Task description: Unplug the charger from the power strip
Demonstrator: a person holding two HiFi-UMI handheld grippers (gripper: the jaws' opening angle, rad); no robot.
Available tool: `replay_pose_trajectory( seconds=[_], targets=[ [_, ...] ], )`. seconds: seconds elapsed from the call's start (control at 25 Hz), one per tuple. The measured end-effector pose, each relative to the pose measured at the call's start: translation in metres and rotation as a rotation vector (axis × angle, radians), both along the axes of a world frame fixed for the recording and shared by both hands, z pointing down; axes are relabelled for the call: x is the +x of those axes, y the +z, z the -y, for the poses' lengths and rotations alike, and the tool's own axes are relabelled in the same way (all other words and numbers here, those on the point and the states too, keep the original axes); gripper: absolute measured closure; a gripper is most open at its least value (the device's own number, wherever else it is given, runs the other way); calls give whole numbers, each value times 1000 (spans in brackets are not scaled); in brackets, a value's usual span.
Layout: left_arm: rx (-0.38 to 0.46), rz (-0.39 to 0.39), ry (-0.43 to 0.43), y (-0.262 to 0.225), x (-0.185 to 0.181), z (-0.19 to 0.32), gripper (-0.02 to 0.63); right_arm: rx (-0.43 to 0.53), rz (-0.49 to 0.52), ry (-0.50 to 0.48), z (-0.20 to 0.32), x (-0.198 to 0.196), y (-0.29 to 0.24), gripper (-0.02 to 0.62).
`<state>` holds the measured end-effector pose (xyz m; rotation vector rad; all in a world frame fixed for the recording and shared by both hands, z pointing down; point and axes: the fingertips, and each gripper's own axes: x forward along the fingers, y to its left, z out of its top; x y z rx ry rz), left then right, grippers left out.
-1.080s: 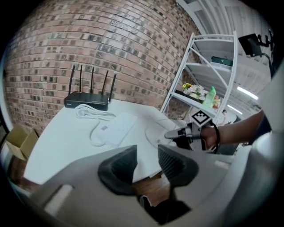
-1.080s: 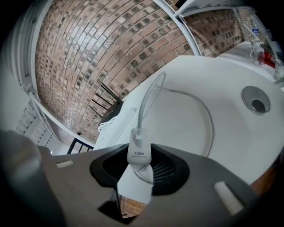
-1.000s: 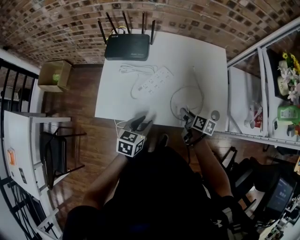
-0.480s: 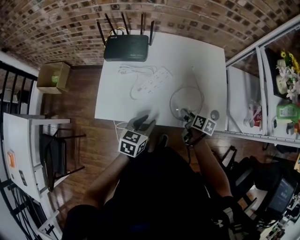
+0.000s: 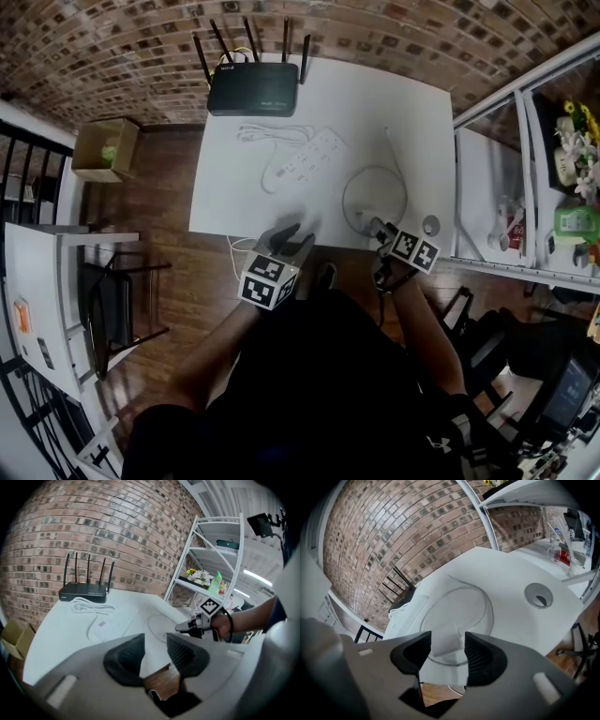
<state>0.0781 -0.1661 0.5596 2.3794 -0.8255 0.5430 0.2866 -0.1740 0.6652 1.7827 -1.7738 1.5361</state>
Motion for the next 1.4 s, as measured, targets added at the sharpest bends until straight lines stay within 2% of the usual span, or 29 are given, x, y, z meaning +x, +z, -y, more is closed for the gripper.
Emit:
replay_pose_trajectory(
  seconds=[0.2, 0.36, 0.6, 0.8, 0.88, 1.12, 1.4],
  targets=[
    [10, -21, 5, -10, -1, 1, 459, 72, 46, -4, -2, -10, -34, 388],
    [48, -49, 4, -31, 1, 1, 459, 198, 91, -63, 1, -30, -85, 494],
    [103, -119, -11, -68, -1, 3, 460, 378, 35, -198, 3, -68, -154, 551],
    [167, -208, -27, -97, -2, -3, 562, 517, 9, -277, -4, -102, -191, 583],
    [178, -224, -23, -102, 1, -6, 574, 547, -11, -315, -7, -112, -197, 584],
    [176, -206, -10, -99, 6, -13, 575, 595, -105, -441, -14, -130, -200, 584],
    [176, -204, -17, -96, 6, -13, 575, 604, -107, -454, -14, -134, -200, 584]
  ],
)
